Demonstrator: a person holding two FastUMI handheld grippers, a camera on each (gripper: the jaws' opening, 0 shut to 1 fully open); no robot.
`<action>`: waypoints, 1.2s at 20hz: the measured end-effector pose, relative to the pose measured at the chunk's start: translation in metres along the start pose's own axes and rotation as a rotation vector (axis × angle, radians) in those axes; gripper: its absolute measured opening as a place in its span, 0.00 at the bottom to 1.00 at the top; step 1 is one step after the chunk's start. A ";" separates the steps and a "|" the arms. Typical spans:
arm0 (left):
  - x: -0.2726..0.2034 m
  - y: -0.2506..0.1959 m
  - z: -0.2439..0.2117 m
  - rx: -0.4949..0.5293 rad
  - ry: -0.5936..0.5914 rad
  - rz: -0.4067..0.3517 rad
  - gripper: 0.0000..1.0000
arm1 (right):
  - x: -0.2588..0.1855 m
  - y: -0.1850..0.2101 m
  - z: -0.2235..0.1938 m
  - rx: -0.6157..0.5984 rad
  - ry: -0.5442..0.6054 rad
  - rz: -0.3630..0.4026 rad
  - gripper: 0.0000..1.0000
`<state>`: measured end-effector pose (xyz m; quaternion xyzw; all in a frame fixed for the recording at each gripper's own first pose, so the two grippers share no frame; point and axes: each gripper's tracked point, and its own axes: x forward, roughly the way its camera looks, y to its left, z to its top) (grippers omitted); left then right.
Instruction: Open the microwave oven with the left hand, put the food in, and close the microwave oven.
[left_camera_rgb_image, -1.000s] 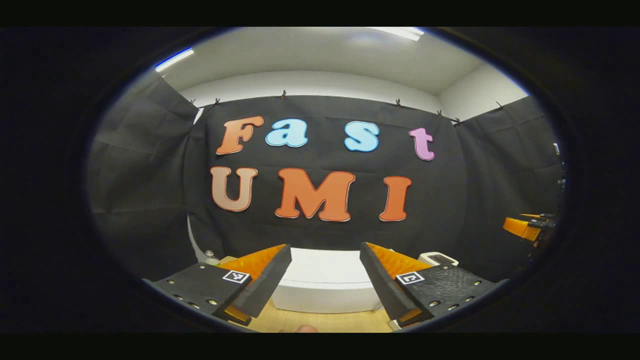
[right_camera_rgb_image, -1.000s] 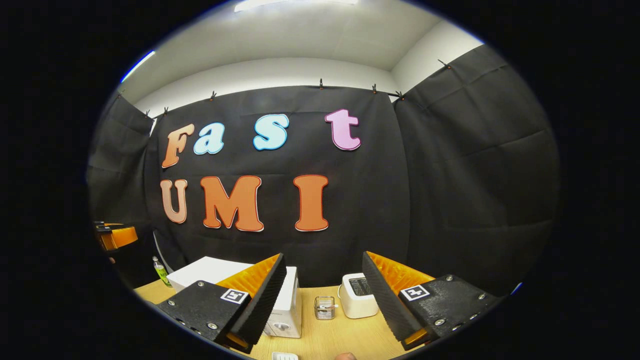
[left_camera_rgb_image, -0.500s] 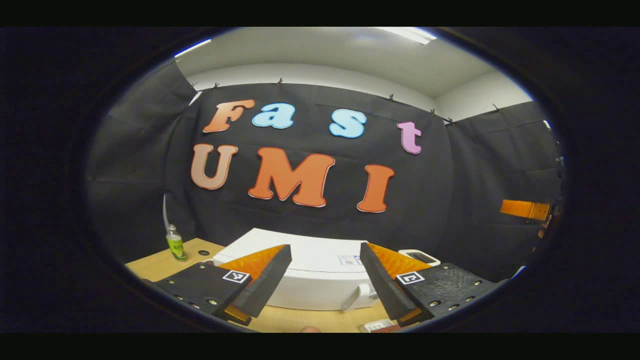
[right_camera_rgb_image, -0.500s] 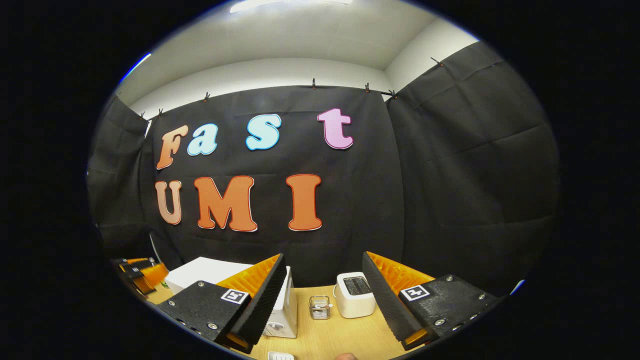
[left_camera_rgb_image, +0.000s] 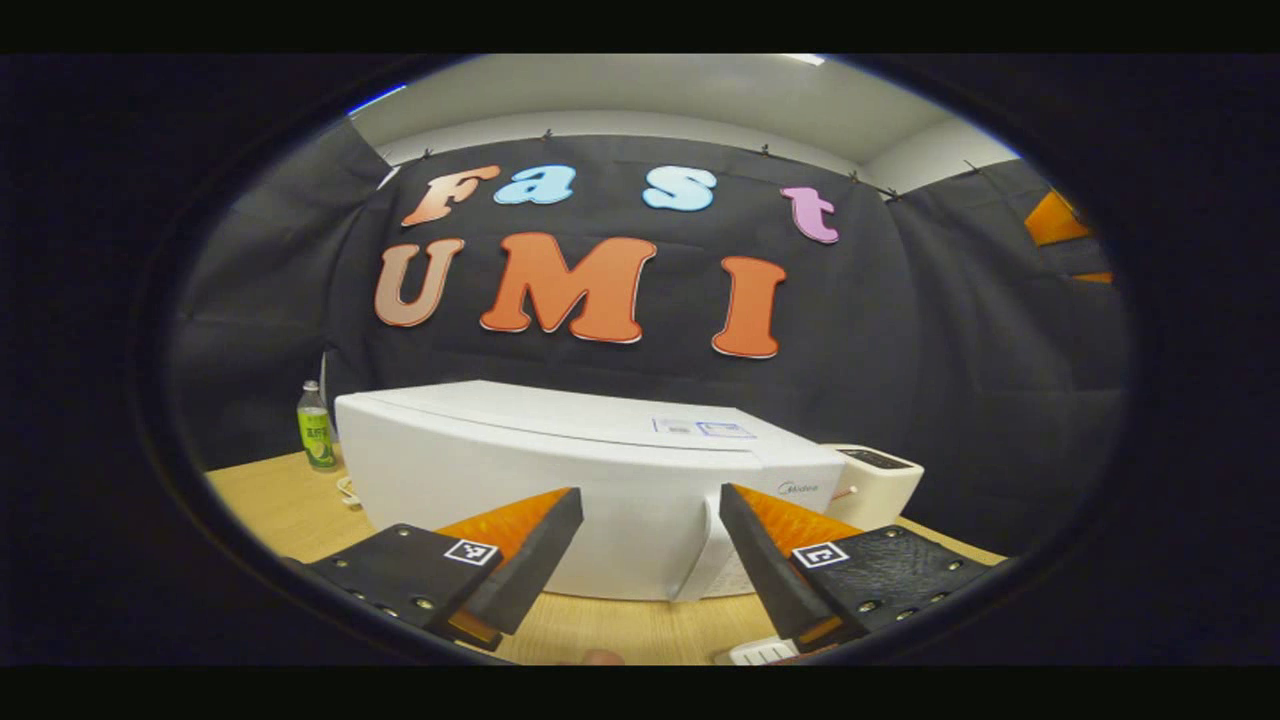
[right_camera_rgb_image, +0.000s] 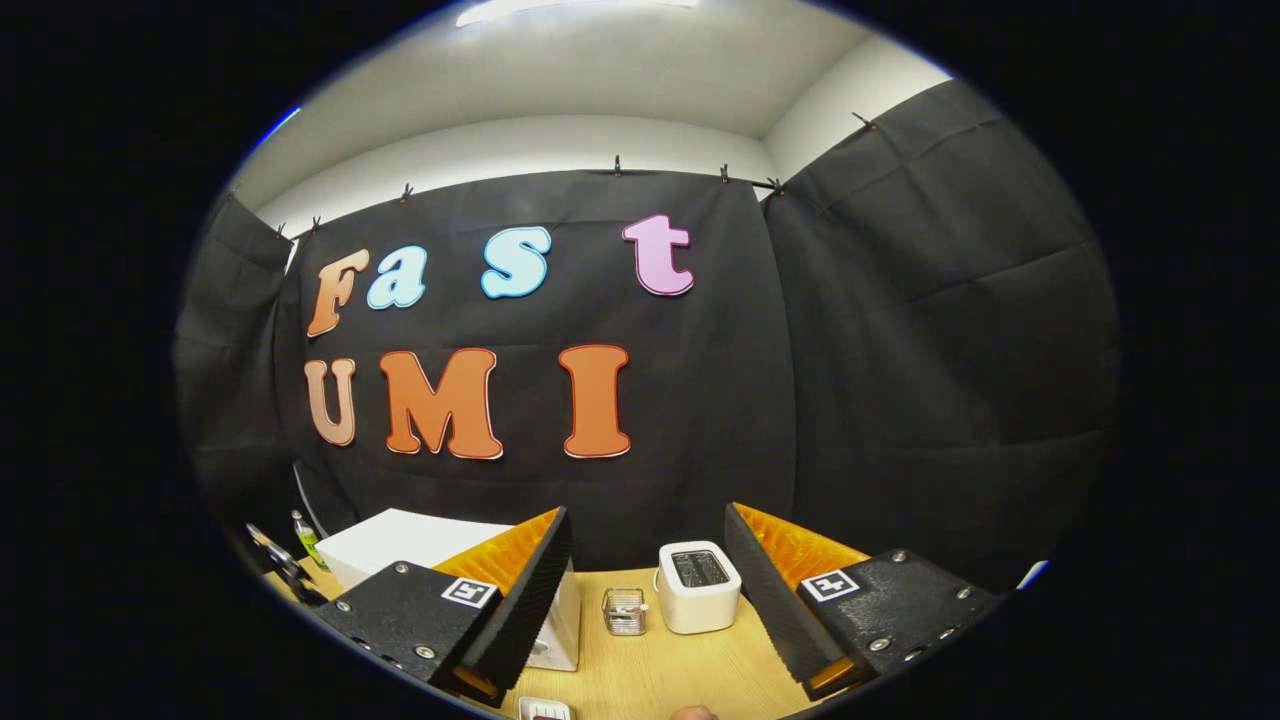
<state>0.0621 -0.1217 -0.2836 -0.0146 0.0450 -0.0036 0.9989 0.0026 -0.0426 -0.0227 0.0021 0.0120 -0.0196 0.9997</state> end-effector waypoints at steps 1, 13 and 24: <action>0.004 -0.006 -0.012 0.013 0.007 -0.001 0.90 | 0.001 -0.003 -0.001 -0.012 -0.002 -0.007 0.95; 0.009 -0.047 -0.063 0.121 0.084 -0.077 0.44 | -0.004 -0.013 -0.013 -0.020 0.015 -0.019 0.95; -0.004 -0.012 -0.080 0.121 0.146 0.019 0.00 | -0.018 -0.015 -0.002 0.010 -0.019 -0.018 0.95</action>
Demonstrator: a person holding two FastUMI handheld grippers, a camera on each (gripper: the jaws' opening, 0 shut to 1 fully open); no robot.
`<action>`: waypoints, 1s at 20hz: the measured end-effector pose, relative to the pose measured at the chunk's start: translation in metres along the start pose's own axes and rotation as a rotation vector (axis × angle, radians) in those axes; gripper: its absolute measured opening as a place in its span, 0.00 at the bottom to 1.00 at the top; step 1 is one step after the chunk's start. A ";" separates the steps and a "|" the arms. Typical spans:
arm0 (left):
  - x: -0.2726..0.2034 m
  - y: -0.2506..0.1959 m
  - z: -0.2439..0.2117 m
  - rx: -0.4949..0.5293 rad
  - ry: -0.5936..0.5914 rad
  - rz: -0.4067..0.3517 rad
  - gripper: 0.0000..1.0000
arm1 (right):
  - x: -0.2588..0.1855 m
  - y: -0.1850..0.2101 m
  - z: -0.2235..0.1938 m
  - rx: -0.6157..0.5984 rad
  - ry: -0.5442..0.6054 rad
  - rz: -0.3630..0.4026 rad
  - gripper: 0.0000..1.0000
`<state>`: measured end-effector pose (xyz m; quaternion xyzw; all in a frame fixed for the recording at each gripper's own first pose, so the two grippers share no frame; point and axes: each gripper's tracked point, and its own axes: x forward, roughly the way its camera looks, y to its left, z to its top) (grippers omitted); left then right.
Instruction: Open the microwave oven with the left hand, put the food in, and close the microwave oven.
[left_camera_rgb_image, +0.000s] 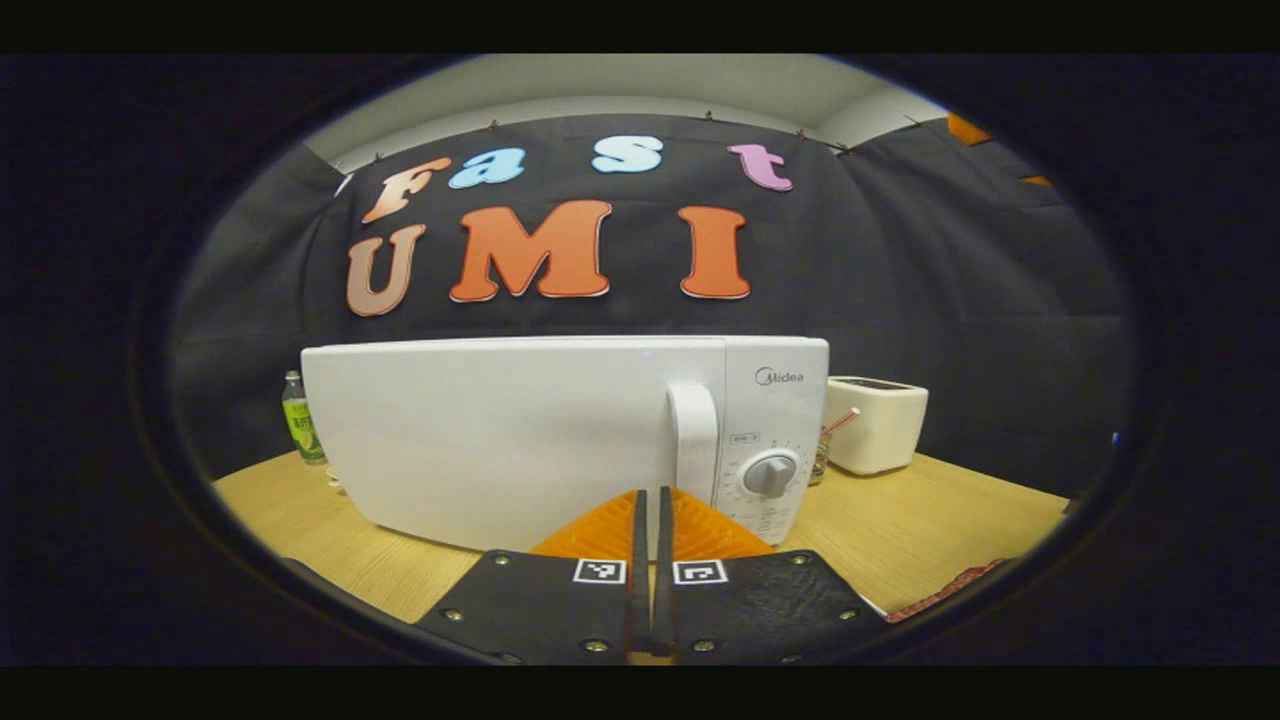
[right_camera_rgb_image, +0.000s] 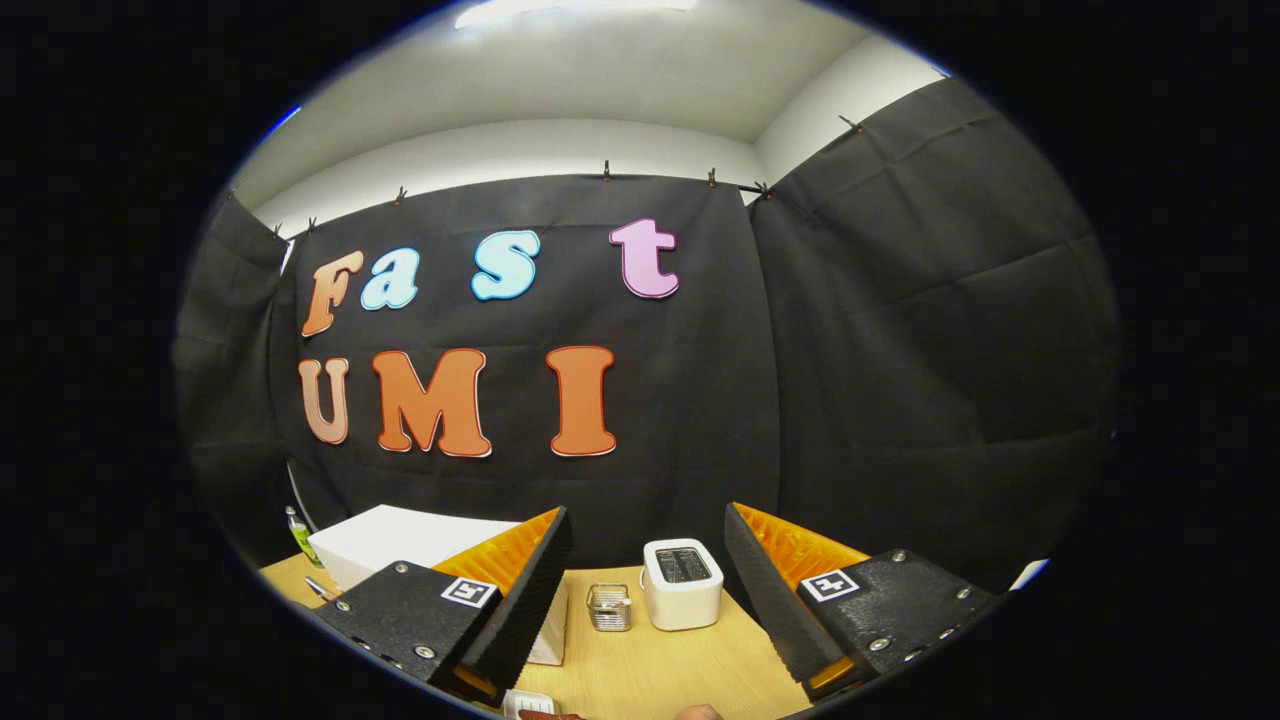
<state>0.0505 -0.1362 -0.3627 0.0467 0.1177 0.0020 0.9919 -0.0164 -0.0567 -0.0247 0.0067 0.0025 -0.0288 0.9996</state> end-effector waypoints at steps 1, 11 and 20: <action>0.000 0.011 0.002 -0.003 -0.008 0.052 0.02 | 0.000 0.001 0.000 -0.003 -0.003 0.002 0.95; 0.030 0.014 0.001 0.005 0.013 0.085 0.52 | 0.012 0.009 -0.019 -0.013 0.039 0.019 0.95; 0.014 -0.015 0.007 -0.037 -0.019 -0.013 0.05 | 0.019 0.040 -0.028 -0.073 0.061 0.057 0.95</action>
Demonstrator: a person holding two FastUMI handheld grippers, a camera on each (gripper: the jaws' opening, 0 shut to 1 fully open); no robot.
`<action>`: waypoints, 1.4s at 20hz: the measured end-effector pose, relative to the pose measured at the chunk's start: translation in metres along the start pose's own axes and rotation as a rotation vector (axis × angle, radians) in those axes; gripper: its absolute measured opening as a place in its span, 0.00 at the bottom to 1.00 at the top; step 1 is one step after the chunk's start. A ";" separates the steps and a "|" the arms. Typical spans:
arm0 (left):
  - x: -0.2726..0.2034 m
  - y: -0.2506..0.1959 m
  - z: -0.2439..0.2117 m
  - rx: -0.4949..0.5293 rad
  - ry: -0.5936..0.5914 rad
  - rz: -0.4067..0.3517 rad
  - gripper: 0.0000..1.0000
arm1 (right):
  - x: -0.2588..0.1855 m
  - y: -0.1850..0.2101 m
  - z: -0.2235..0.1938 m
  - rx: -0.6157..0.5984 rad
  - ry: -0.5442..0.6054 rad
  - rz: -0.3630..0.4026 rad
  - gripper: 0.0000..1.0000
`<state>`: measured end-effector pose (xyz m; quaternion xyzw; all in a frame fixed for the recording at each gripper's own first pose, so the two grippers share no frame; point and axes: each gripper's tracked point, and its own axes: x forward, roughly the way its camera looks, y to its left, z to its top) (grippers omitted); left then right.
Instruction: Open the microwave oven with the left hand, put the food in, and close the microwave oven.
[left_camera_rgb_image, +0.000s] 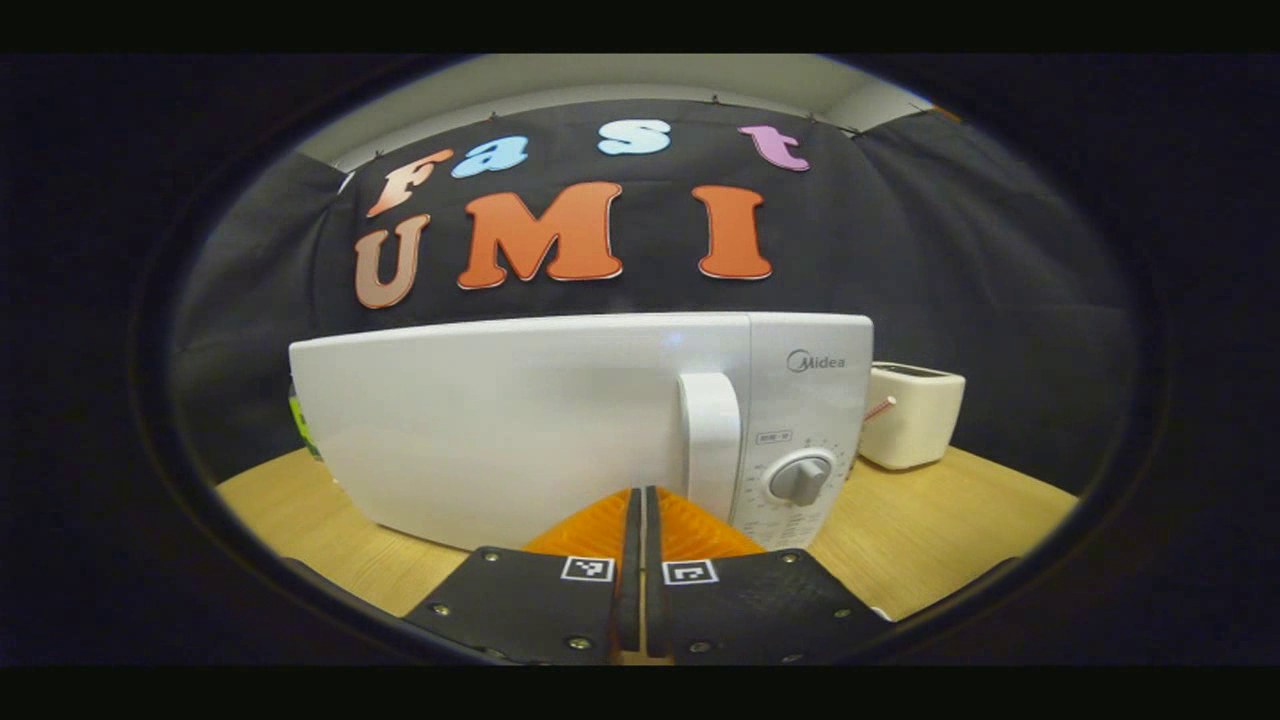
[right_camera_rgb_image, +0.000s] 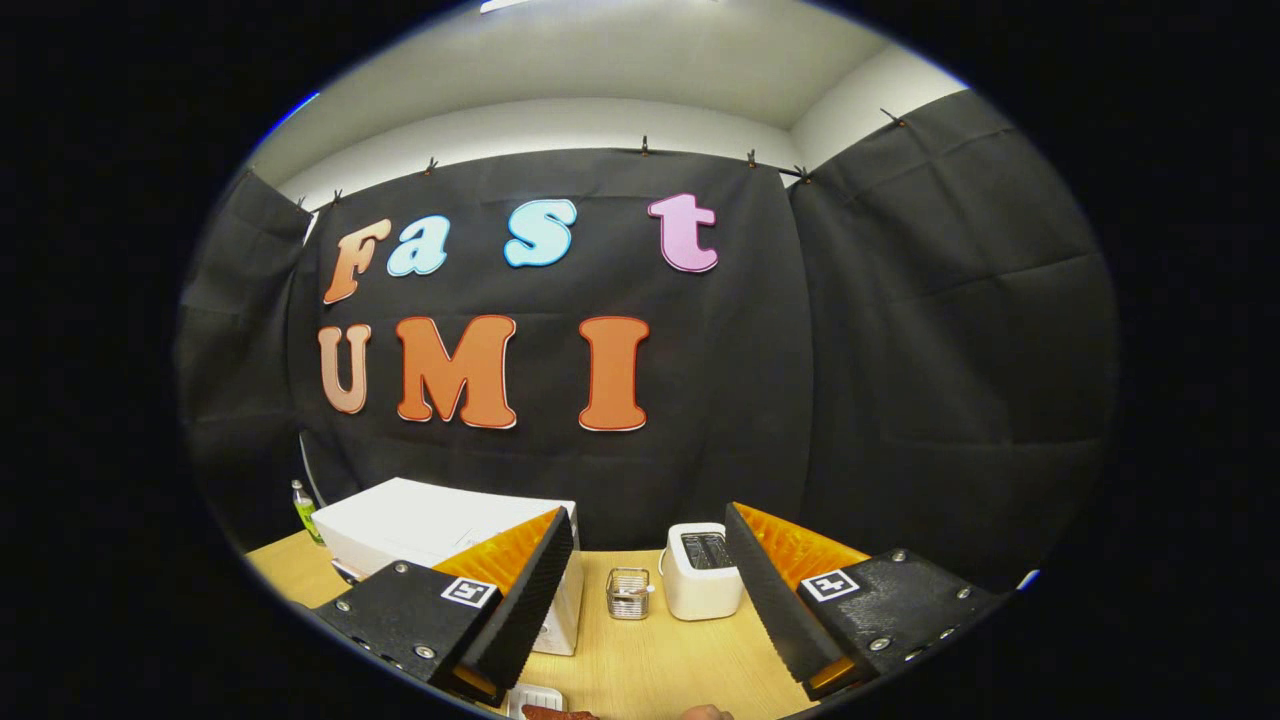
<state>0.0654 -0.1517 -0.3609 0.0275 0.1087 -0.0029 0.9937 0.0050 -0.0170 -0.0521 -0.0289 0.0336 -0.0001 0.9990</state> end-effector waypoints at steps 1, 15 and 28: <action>-0.003 0.004 0.009 0.012 -0.031 0.018 0.06 | 0.001 0.002 0.000 -0.001 -0.004 0.000 0.95; 0.024 -0.017 -0.032 0.084 0.069 -0.085 0.46 | 0.015 0.003 -0.019 0.002 0.029 0.005 0.95; -0.163 0.047 -0.034 0.020 0.046 -0.485 0.10 | 0.008 0.000 -0.046 0.034 0.024 0.002 0.95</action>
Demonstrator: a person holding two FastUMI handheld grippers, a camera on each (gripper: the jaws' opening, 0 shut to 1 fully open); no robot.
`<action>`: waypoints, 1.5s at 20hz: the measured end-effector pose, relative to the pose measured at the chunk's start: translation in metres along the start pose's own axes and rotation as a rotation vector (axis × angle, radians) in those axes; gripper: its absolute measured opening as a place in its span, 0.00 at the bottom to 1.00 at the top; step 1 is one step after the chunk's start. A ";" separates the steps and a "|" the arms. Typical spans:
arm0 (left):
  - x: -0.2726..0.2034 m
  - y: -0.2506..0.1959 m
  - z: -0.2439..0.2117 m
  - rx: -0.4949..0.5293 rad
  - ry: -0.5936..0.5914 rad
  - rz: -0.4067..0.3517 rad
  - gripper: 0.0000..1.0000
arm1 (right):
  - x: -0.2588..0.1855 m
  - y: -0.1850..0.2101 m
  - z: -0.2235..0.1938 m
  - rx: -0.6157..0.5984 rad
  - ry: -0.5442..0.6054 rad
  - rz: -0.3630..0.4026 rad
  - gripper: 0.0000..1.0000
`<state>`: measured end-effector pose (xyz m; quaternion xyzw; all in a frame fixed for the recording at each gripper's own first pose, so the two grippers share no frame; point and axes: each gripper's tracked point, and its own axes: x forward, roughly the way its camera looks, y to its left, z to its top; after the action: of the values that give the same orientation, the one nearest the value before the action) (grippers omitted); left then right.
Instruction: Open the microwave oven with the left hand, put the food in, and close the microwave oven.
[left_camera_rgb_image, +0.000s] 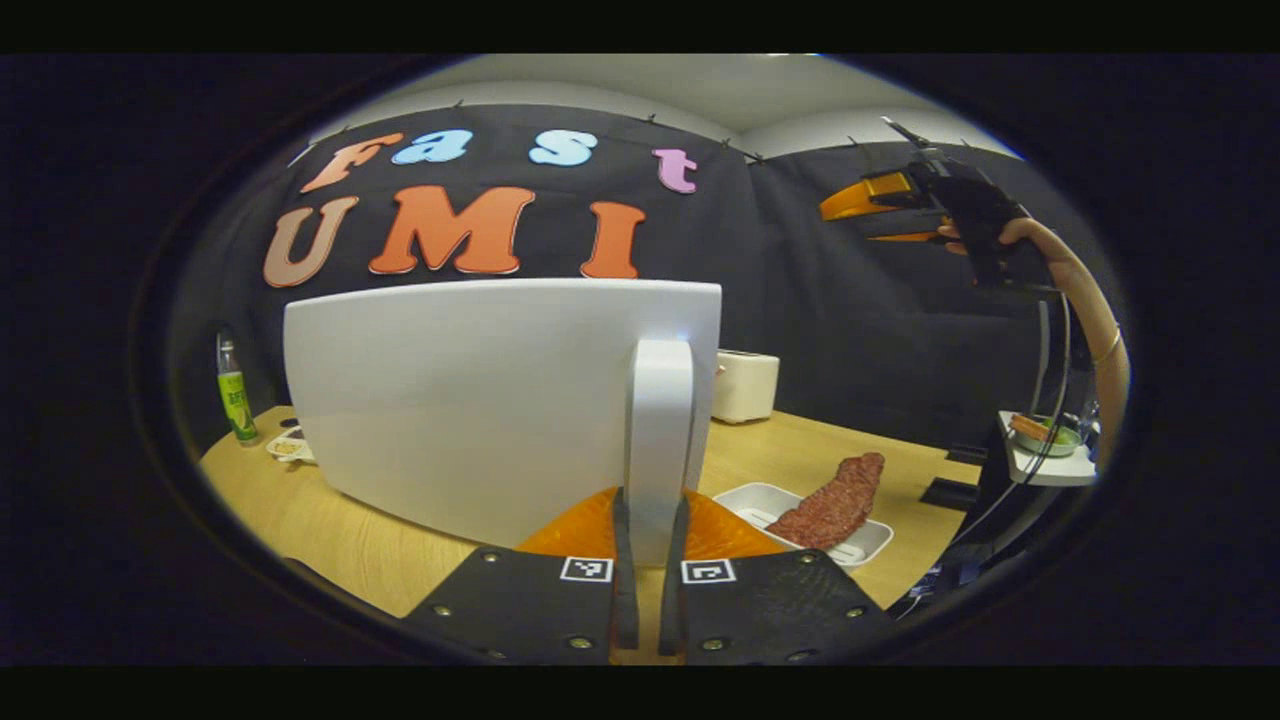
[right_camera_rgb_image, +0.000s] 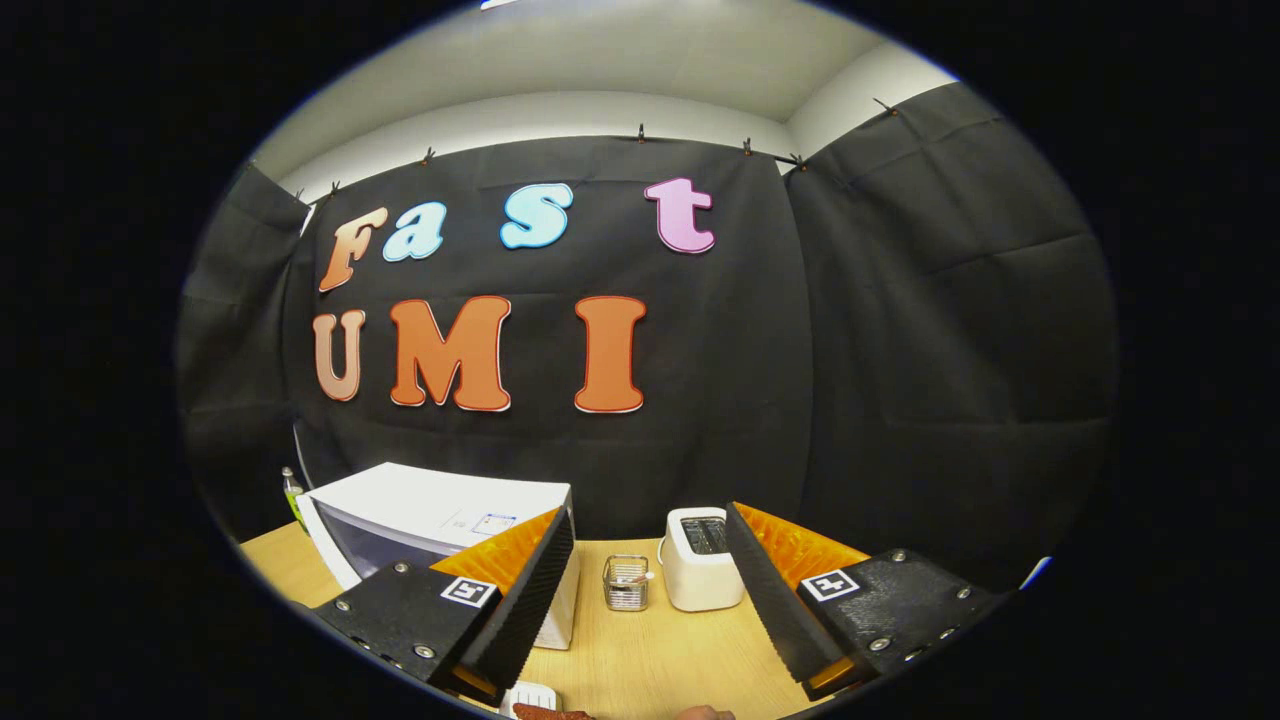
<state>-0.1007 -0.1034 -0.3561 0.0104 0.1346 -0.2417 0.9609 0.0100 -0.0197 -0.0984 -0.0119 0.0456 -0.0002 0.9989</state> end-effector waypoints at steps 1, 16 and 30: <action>-0.018 0.006 -0.002 -0.007 0.009 -0.006 0.10 | 0.000 0.003 -0.003 0.009 0.001 0.008 0.95; -0.204 0.125 -0.014 -0.081 -0.042 0.375 0.20 | -0.006 0.080 -0.050 0.027 0.065 0.144 0.95; -0.331 0.253 0.024 -0.045 -0.122 0.830 0.94 | -0.039 0.059 -0.150 0.183 0.224 0.130 0.95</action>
<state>-0.2570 0.2711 -0.2568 0.0285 0.0669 0.1686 0.9830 -0.0422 0.0358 -0.2454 0.0820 0.1573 0.0590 0.9824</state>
